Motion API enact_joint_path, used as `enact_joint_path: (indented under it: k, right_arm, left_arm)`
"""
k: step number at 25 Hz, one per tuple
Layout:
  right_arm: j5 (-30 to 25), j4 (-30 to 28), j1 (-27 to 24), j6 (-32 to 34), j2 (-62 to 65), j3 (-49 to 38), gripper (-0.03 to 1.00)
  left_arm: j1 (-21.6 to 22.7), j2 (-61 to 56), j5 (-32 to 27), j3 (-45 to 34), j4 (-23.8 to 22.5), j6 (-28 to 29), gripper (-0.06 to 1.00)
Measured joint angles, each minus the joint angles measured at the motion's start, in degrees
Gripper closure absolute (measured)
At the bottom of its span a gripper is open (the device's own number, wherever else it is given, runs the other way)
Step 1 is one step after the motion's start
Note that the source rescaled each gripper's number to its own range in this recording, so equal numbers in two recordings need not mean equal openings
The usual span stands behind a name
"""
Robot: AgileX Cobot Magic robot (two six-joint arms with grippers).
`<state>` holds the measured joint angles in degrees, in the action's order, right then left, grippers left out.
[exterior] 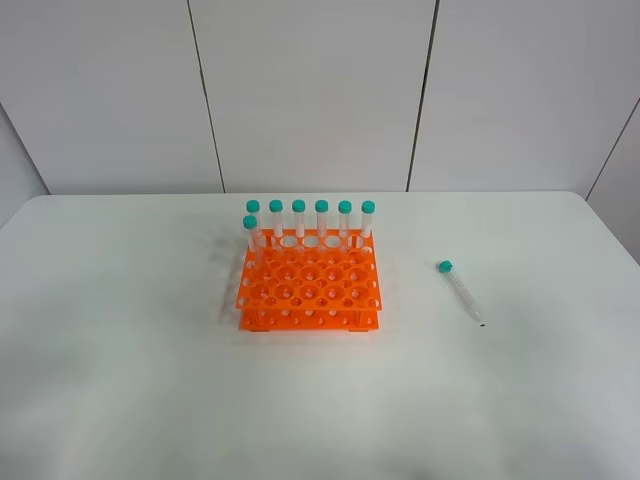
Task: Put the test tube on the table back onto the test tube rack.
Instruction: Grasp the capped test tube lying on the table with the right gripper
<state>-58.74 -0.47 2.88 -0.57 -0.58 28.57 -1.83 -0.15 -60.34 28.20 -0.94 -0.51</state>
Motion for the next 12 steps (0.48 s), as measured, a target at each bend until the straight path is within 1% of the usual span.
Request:
enact_joint_path:
  k: [9, 12]
  right_arm:
    - [0.0, 0.0, 0.0, 0.0, -0.06, 0.0, 0.08]
    - [-0.06, 0.0, 0.0, 0.0, -2.11, 0.7, 0.08]
  left_arm:
    - [0.0, 0.0, 0.0, 0.0, 0.0, 0.0, 0.07]
    - [0.0, 0.0, 0.0, 0.0, 0.0, 0.0, 0.07]
